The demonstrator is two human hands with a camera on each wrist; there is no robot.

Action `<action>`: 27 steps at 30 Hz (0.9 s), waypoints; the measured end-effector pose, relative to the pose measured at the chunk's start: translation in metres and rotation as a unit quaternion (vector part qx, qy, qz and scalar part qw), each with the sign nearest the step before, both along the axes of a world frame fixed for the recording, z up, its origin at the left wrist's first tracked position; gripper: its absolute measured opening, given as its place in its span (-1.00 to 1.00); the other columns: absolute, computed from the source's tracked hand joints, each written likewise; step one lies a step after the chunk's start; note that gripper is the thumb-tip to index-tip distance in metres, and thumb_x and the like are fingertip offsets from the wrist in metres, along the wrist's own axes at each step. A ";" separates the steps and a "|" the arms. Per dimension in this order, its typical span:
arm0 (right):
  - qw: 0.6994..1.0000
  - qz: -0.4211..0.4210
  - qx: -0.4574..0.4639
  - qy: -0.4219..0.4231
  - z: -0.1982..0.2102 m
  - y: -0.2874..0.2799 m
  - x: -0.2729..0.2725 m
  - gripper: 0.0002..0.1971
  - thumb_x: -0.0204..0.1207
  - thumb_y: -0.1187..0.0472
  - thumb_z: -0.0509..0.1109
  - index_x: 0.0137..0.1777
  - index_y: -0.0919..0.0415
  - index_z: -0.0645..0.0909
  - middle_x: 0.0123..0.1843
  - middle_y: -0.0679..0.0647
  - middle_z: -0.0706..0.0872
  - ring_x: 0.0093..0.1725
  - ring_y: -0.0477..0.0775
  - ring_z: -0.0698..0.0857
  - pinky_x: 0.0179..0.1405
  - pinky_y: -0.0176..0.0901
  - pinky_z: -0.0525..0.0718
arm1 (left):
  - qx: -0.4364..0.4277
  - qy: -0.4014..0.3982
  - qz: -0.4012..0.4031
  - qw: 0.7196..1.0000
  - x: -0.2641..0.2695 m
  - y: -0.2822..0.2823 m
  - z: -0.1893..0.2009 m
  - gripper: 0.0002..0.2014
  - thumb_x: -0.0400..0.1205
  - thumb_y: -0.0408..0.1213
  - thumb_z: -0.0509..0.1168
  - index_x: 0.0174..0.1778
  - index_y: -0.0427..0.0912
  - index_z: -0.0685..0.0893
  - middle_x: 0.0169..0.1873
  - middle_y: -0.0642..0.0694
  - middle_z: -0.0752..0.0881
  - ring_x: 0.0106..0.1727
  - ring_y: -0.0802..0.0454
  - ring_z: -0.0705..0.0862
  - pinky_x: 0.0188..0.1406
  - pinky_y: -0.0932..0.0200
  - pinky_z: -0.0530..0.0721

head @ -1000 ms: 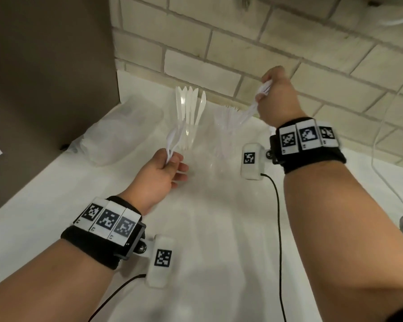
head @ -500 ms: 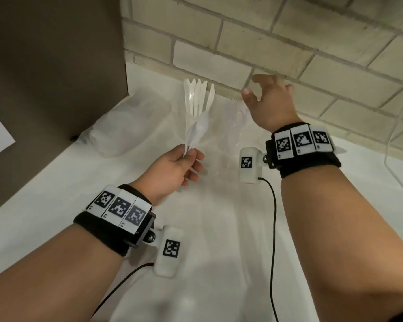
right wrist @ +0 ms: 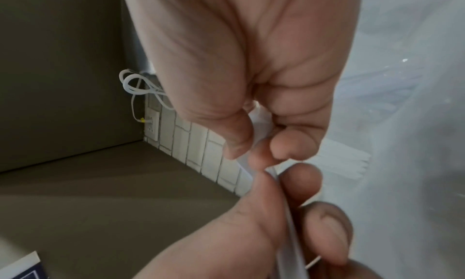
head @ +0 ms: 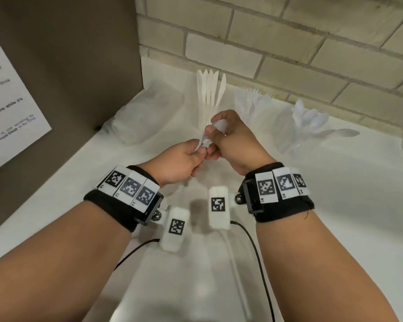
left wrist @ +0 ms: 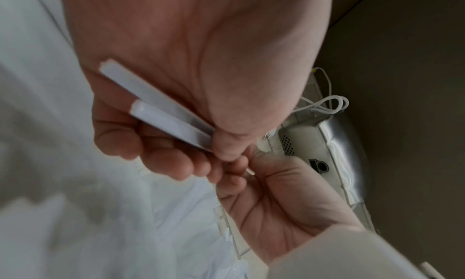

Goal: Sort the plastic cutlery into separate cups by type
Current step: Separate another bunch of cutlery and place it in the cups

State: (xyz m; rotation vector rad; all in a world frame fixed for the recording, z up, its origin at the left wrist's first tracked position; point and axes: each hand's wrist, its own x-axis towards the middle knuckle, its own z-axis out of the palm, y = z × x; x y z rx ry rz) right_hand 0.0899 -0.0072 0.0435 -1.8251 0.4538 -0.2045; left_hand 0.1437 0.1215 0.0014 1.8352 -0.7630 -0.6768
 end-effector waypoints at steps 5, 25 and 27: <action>0.992 -0.085 -0.076 -0.047 0.012 -0.023 -0.002 -0.85 0.65 0.30 0.24 0.06 0.04 0.37 -0.10 0.14 0.68 -0.44 0.02 0.61 -0.45 -0.10 0.61 | 0.118 -0.147 0.063 0.980 0.034 0.007 0.003 -0.47 0.67 0.17 0.08 0.43 -0.10 0.44 0.36 -0.20 0.50 0.35 -0.14 0.52 0.37 0.00 0.47; 0.847 -0.294 -0.416 0.153 -0.008 -0.173 -0.014 -0.74 0.67 0.31 0.14 0.34 0.25 0.36 0.34 0.36 0.44 0.19 0.43 0.59 0.05 0.14 0.56 | 0.458 -0.186 0.119 0.861 0.053 0.016 0.003 -0.26 0.41 -0.17 0.40 0.46 -0.07 0.20 0.23 -0.38 0.45 0.10 -0.38 0.62 -0.08 -0.09 0.64; 0.834 -0.288 -0.427 0.199 -0.010 -0.175 -0.013 -0.70 0.69 0.20 0.13 0.36 0.28 0.38 0.35 0.38 0.43 0.30 0.45 0.53 0.21 0.25 0.56 | 0.475 -0.201 0.061 0.855 0.036 0.014 0.007 -0.20 0.37 -0.15 0.44 0.48 -0.11 0.19 0.19 -0.31 0.55 0.09 -0.31 0.65 -0.15 -0.04 0.66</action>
